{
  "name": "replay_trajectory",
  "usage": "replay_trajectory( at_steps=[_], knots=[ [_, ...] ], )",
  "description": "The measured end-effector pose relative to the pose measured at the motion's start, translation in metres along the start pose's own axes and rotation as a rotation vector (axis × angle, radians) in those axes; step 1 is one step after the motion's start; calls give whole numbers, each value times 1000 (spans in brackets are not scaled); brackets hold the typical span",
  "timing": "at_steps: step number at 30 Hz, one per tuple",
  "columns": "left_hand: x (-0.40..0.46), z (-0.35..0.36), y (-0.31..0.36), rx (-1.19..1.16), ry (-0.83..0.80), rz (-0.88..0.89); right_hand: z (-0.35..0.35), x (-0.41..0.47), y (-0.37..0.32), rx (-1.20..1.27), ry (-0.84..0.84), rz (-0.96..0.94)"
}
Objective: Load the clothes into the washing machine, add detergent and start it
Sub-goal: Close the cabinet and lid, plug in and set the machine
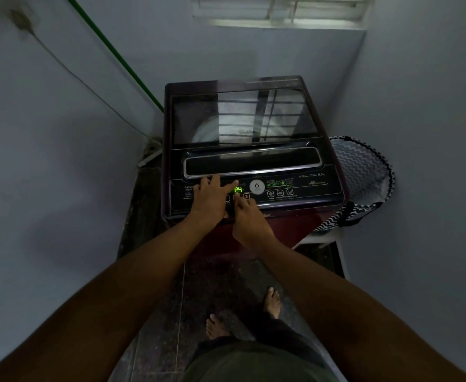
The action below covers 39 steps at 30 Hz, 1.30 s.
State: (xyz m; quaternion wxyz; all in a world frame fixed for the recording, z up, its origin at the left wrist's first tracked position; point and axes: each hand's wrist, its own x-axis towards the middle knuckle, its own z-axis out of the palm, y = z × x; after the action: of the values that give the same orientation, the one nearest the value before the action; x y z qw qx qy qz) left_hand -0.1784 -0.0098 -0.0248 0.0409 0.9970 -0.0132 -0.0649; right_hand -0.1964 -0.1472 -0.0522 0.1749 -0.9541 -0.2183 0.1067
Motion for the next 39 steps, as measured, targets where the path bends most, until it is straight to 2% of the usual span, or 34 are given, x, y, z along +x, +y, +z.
replay_trajectory(
  at_steps=[8, 23, 30, 39],
  knots=[
    [2, 1, -1, 14, -7, 10, -11, 15, -1, 34, -28, -56],
    [0, -1, 3, -7, -31, -9, -7, 8, -1, 43, -46, -16],
    [0, -2, 2, -9, -30, 2, -52, 24, -10, 196, -135, 60],
    [0, 0, 2, -10, -27, -14, -3, 2, 4, 52, -30, -1]
  ],
)
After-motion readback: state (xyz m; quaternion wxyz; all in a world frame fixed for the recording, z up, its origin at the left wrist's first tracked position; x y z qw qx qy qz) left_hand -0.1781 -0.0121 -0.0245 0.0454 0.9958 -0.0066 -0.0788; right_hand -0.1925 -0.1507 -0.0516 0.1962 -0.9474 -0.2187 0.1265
